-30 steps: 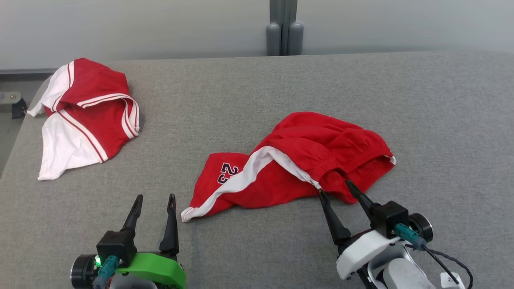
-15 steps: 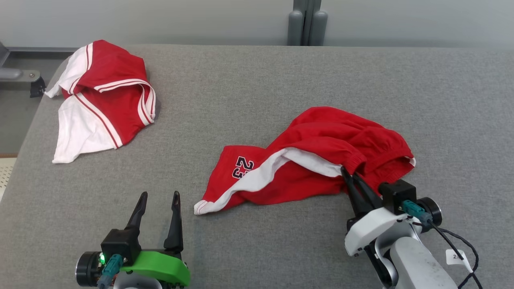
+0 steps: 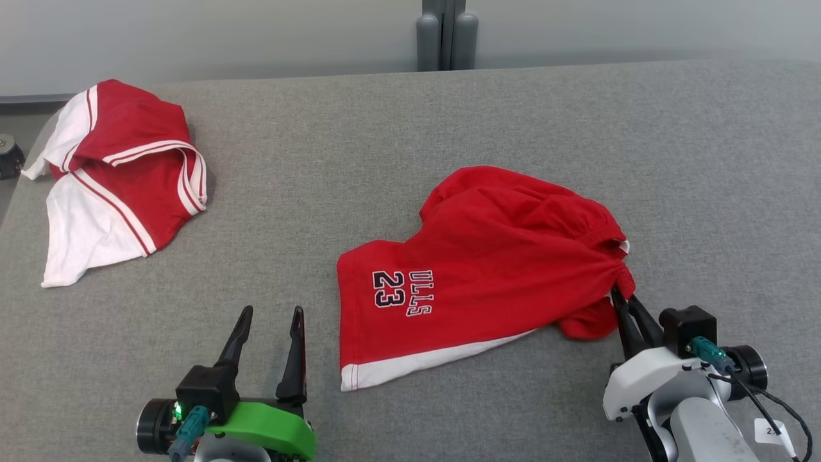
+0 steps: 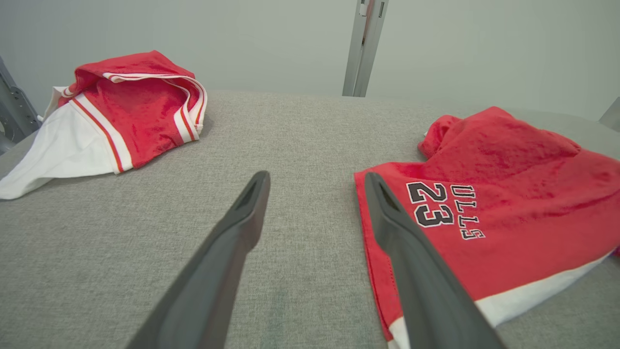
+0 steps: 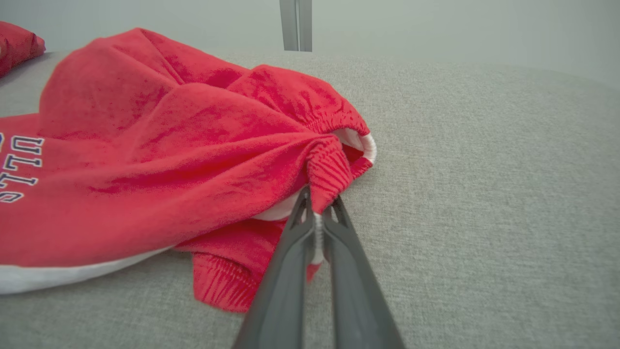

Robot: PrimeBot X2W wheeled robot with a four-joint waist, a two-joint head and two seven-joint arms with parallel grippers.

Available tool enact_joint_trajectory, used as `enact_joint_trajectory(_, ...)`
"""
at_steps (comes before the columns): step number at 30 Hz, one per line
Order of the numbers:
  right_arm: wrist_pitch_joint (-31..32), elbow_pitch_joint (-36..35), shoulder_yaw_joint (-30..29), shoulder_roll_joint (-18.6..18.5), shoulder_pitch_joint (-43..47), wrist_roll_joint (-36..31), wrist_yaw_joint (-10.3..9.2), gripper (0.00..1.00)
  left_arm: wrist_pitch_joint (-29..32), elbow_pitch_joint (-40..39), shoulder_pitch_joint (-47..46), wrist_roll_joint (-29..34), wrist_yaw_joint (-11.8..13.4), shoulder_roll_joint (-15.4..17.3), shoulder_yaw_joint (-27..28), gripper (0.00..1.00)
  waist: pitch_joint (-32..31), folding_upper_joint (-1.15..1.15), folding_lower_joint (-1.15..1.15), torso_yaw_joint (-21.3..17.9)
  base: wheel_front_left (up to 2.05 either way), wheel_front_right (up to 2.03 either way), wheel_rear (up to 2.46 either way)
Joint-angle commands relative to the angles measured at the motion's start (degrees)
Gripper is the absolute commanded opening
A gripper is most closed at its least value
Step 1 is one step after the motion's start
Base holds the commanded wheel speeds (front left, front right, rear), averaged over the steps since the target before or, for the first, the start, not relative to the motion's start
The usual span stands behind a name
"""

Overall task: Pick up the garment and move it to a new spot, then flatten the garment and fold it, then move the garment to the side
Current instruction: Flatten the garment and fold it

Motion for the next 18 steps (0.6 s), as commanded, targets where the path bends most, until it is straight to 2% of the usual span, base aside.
enact_joint_trajectory(1, -0.2, 0.9, -0.5, -0.1, 0.2, -0.3, -0.08, 0.0, -0.2, 0.2, 0.6, 0.8, -0.3, -0.1, 0.5, 1.0, 0.0, 0.0, 0.0, -0.2, 0.0, 0.0, 0.0)
enact_joint_trajectory(4, -0.2, 2.1, -1.1, -0.1, -0.4, -0.6, -0.08, 0.0, -0.2, 0.4, 0.8, 1.2, -0.7, -0.4, 0.8, 1.0, -0.1, 0.0, 0.0, -0.5, 0.0, 0.0, 0.0)
enact_joint_trajectory(5, -0.2, 2.1, -1.4, -0.1, -0.5, -0.7, -0.08, 0.28, -0.2, 0.4, 0.8, 1.2, -0.9, -0.5, 0.8, 1.0, -0.2, 0.0, 0.0, -0.6, 0.0, 0.0, 0.0)
enact_joint_trajectory(6, -0.2, 1.8, -1.7, -0.1, -0.5, -0.7, -0.08, 0.68, -0.2, 0.3, 0.8, 1.2, -1.2, -0.7, 0.9, 1.0, -0.4, 0.0, 0.0, -0.8, 0.0, 0.0, 0.0)
enact_joint_trajectory(7, -0.2, 1.6, -1.8, -0.1, -0.2, -0.6, -0.08, 1.0, -0.2, 0.1, 0.9, 1.1, -1.3, -0.8, 1.0, 1.0, -0.6, 0.0, 0.0, -0.9, 0.0, 0.0, 0.0)
enact_joint_trajectory(13, -0.2, -1.7, -2.6, 0.0, 3.4, -0.1, -0.08, 1.0, -0.2, -2.2, 1.5, 0.0, -2.2, -1.7, 2.3, 1.0, -2.3, 0.0, 0.0, -1.6, 0.0, 0.0, 0.0)
enact_joint_trajectory(18, -0.2, -8.7, -3.0, 0.0, 6.3, 1.1, -0.08, 1.0, -0.2, -4.4, 1.9, 0.7, -2.2, -2.1, 2.7, 1.0, -3.7, 0.0, 0.0, -2.8, 0.0, 0.0, 0.0)
